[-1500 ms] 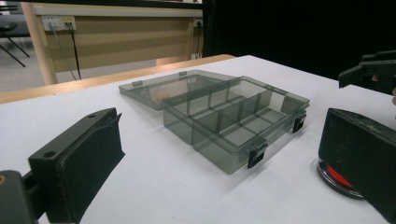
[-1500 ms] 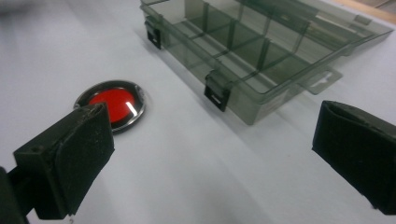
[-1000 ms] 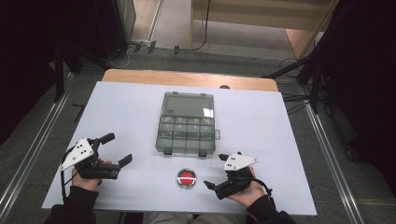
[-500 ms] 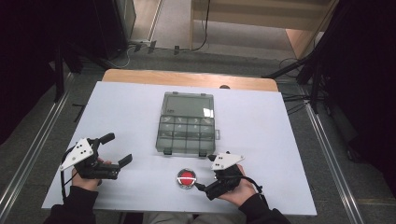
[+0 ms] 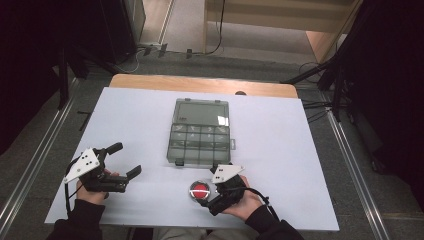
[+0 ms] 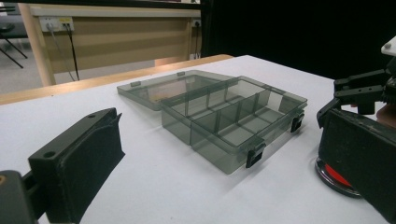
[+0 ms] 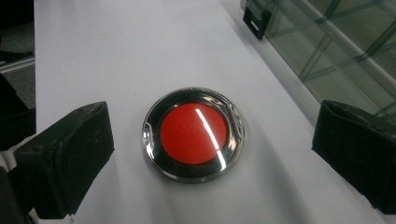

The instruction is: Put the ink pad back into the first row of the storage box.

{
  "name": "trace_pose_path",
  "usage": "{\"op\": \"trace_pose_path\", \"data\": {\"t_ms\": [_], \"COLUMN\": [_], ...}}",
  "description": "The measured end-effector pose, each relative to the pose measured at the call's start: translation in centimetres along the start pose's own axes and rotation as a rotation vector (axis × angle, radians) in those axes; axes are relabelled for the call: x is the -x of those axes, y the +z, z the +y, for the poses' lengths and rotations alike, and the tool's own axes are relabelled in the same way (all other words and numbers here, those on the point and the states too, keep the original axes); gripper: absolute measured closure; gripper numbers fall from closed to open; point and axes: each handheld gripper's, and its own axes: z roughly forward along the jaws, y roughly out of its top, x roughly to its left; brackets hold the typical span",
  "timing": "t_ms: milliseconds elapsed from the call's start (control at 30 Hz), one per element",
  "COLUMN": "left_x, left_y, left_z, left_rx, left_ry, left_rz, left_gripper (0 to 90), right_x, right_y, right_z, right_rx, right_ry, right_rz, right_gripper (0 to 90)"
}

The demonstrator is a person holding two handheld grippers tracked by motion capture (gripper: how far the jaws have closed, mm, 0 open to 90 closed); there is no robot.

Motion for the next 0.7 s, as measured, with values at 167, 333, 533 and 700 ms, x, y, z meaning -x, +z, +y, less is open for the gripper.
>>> {"op": "trace_pose_path", "data": {"t_ms": [167,333,533,700], "left_x": [0.0,0.0,0.0,0.0], "left_y": [0.0,0.0,-0.1,-0.1], "left_z": [0.0,0.0,0.0,0.0], "left_rx": [-0.001,-0.001,0.000,-0.001], "left_ry": [0.000,0.001,0.004,0.005], "left_rz": [0.000,0.000,0.001,0.001], "left_gripper": [0.0,0.0,0.0,0.0], "right_x": [-0.1,-0.3,-0.5,-0.6], "right_y": [0.6,1.3,2.0,2.5], "right_z": [0.2,0.4,0.5,0.6], "right_rx": [-0.011,-0.019,-0.039,-0.059], "right_ry": [-0.001,-0.005,-0.010,-0.023], "right_rz": [0.013,0.020,0.016,-0.003], "right_gripper": [0.0,0.0,0.0,0.9]}}
